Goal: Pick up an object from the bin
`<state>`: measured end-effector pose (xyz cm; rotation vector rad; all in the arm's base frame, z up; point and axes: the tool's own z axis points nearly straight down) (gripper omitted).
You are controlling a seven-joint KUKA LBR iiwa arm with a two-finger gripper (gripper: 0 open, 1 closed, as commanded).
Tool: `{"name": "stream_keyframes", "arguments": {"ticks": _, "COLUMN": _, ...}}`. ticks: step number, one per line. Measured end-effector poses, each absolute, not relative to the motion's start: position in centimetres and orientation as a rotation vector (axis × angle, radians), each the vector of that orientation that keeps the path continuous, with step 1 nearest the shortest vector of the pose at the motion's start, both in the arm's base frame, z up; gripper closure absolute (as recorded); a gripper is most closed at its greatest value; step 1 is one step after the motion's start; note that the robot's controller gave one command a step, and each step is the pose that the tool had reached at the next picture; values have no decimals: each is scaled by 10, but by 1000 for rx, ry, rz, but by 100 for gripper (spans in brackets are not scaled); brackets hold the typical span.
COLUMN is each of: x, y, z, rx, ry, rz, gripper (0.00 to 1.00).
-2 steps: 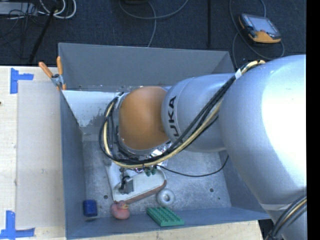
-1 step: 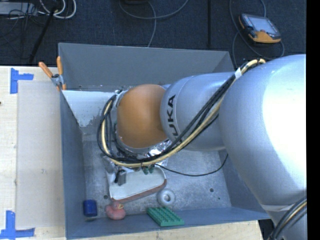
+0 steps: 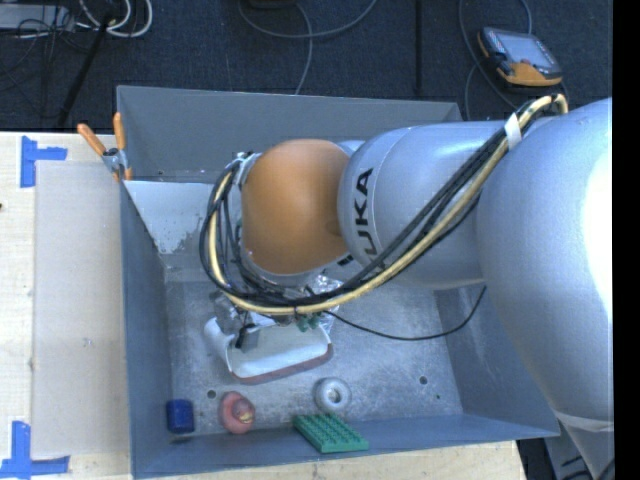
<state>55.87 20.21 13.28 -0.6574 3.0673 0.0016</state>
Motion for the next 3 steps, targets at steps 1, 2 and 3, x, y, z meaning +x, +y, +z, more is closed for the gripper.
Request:
{"name": "stream_keyframes", "arguments": {"ticks": 1, "x": 559, "y": 202, "z": 147, "rx": -651, "ry": 3072, "rz": 1, "gripper": 100}}
{"name": "stream_keyframes", "arguments": {"ticks": 2, "x": 559, "y": 202, "z": 154, "rx": -645, "ry": 3074, "rz": 1, "gripper": 100}}
{"name": "stream_keyframes", "arguments": {"ticks": 3, "x": 560, "y": 202, "z": 185, "rx": -637, "ry": 3073, "rz": 1, "gripper": 100}}
